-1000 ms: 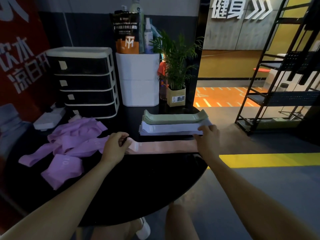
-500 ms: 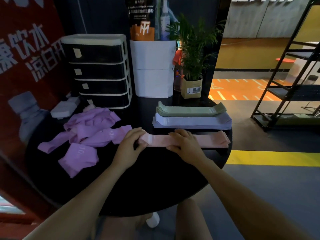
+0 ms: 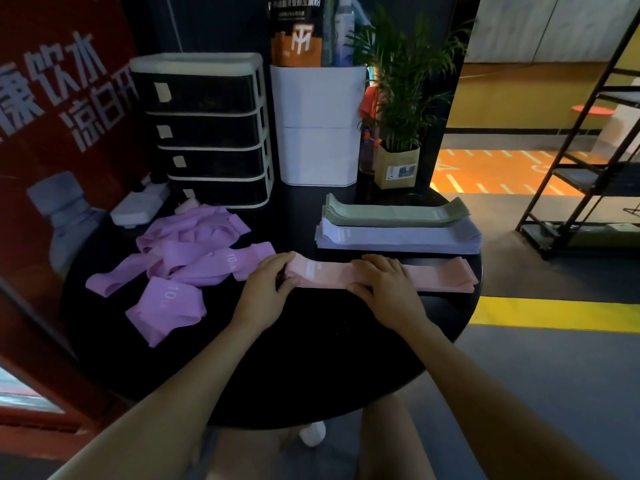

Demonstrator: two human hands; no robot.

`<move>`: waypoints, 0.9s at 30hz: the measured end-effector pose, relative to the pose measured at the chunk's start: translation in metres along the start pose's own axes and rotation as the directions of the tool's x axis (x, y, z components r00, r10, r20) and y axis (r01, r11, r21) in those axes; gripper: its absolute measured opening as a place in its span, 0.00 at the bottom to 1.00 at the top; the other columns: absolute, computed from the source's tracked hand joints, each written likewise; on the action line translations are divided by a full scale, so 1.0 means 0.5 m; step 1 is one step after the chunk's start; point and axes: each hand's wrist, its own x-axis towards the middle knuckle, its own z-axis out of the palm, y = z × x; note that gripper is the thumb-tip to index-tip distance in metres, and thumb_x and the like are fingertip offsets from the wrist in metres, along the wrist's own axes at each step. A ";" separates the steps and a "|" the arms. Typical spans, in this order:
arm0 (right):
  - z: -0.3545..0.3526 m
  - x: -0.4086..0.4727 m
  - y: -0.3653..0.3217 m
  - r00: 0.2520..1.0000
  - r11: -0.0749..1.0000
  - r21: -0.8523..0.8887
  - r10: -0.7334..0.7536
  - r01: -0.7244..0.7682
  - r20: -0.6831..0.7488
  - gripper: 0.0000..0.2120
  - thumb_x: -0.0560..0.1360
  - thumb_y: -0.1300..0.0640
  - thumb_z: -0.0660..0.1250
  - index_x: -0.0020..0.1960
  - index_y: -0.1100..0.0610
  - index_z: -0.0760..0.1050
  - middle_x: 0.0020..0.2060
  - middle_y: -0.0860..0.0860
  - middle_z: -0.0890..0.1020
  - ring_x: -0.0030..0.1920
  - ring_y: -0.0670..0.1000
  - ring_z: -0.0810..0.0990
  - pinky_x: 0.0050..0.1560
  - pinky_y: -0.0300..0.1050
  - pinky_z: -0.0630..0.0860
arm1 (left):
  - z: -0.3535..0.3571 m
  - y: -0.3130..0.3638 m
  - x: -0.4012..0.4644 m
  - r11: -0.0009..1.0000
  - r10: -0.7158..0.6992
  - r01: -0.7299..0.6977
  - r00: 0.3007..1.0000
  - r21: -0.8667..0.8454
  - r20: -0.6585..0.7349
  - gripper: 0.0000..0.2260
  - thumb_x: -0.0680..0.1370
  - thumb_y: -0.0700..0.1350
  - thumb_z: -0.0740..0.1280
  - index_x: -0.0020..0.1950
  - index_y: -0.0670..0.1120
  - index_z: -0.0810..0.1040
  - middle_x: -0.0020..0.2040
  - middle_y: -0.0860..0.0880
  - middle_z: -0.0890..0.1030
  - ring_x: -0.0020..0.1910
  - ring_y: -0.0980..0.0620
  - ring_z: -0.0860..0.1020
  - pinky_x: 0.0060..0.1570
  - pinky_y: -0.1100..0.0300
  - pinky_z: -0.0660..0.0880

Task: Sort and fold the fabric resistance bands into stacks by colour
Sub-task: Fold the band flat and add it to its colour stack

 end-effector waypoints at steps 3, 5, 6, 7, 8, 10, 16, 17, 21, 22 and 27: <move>-0.001 -0.002 0.000 1.000 1.000 -0.001 -0.007 0.007 0.006 0.21 0.78 0.45 0.59 0.69 0.49 0.67 0.69 0.48 0.68 0.70 0.51 0.63 0.73 0.52 0.56 | 0.000 0.004 -0.001 1.000 -0.008 0.008 1.000 0.002 0.010 0.20 0.76 0.36 0.66 0.68 0.43 0.72 0.66 0.47 0.74 0.64 0.51 0.72 0.67 0.61 0.65; -0.002 -0.002 0.001 1.000 1.000 0.008 -0.014 0.014 0.018 0.19 0.78 0.46 0.59 0.68 0.48 0.69 0.69 0.48 0.69 0.70 0.51 0.64 0.73 0.52 0.56 | 0.000 0.006 -0.001 1.000 -0.010 0.010 1.000 0.006 0.010 0.20 0.76 0.35 0.66 0.68 0.42 0.72 0.66 0.46 0.73 0.65 0.51 0.71 0.66 0.62 0.64; -0.002 -0.002 0.001 1.000 1.000 0.011 -0.016 0.016 0.020 0.18 0.78 0.46 0.59 0.67 0.48 0.70 0.69 0.48 0.69 0.70 0.51 0.64 0.73 0.53 0.57 | 0.000 0.007 -0.002 1.000 -0.010 0.010 1.000 0.008 0.011 0.20 0.76 0.35 0.66 0.67 0.42 0.72 0.66 0.46 0.73 0.65 0.51 0.71 0.66 0.63 0.63; -0.003 -0.002 0.001 1.000 1.000 0.013 -0.018 0.018 0.020 0.18 0.78 0.46 0.59 0.67 0.48 0.70 0.68 0.48 0.69 0.69 0.51 0.64 0.72 0.53 0.57 | 0.000 0.008 -0.003 1.000 -0.010 0.010 1.000 0.011 0.012 0.20 0.76 0.34 0.66 0.67 0.42 0.72 0.66 0.46 0.73 0.65 0.51 0.71 0.66 0.63 0.63; -0.004 -0.002 0.000 1.000 1.000 0.014 -0.018 0.018 0.023 0.18 0.78 0.46 0.60 0.66 0.49 0.71 0.68 0.48 0.69 0.69 0.51 0.65 0.72 0.53 0.57 | 0.000 0.009 -0.003 1.000 -0.011 0.011 1.000 0.020 0.014 0.20 0.76 0.34 0.66 0.68 0.42 0.72 0.67 0.46 0.72 0.66 0.51 0.70 0.66 0.64 0.62; -0.006 -0.004 -0.003 0.999 1.000 0.012 -0.015 0.014 0.031 0.17 0.78 0.46 0.60 0.65 0.48 0.71 0.68 0.48 0.69 0.69 0.52 0.65 0.72 0.53 0.57 | 0.000 0.011 -0.005 0.999 -0.016 0.015 1.000 0.050 0.019 0.21 0.76 0.35 0.66 0.69 0.42 0.71 0.69 0.46 0.70 0.68 0.51 0.68 0.66 0.67 0.59; -0.032 0.014 -0.026 0.997 1.000 -0.003 -0.018 0.018 0.071 0.20 0.78 0.47 0.60 0.69 0.49 0.67 0.68 0.48 0.68 0.69 0.51 0.64 0.71 0.50 0.55 | -0.013 0.021 -0.003 0.998 -0.007 0.006 1.000 0.064 0.017 0.22 0.76 0.37 0.66 0.70 0.45 0.69 0.72 0.49 0.65 0.70 0.53 0.65 0.66 0.66 0.59; -0.036 0.025 -0.037 0.997 1.000 -0.008 -0.018 0.019 0.072 0.20 0.79 0.47 0.59 0.70 0.49 0.67 0.68 0.48 0.68 0.69 0.51 0.64 0.70 0.50 0.56 | -0.020 0.022 -0.001 0.997 0.007 -0.007 1.000 0.073 0.004 0.22 0.76 0.36 0.66 0.70 0.45 0.70 0.71 0.49 0.66 0.69 0.53 0.66 0.67 0.64 0.61; -0.038 0.082 -0.093 0.999 0.999 0.035 -0.043 0.042 0.028 0.18 0.78 0.49 0.62 0.66 0.53 0.72 0.65 0.52 0.72 0.66 0.55 0.67 0.64 0.51 0.64 | -0.059 0.027 0.023 0.993 0.046 -0.038 0.997 0.114 -0.068 0.19 0.75 0.35 0.66 0.65 0.44 0.73 0.67 0.50 0.70 0.62 0.55 0.71 0.58 0.70 0.64; -0.036 0.098 -0.109 0.999 0.996 0.069 -0.051 0.049 0.021 0.18 0.77 0.50 0.63 0.65 0.54 0.73 0.64 0.53 0.73 0.65 0.56 0.68 0.63 0.52 0.66 | -0.072 0.026 0.033 0.991 0.047 -0.035 0.995 0.131 -0.086 0.19 0.74 0.35 0.65 0.65 0.45 0.74 0.66 0.50 0.71 0.61 0.54 0.72 0.55 0.71 0.63; -0.019 0.179 -0.193 0.991 0.981 0.138 -0.137 0.134 0.010 0.17 0.76 0.54 0.65 0.64 0.56 0.74 0.59 0.56 0.74 0.61 0.60 0.72 0.63 0.51 0.69 | -0.157 -0.007 0.086 0.977 0.014 0.020 0.988 0.215 -0.156 0.16 0.74 0.37 0.66 0.62 0.45 0.75 0.62 0.48 0.73 0.59 0.50 0.73 0.53 0.65 0.66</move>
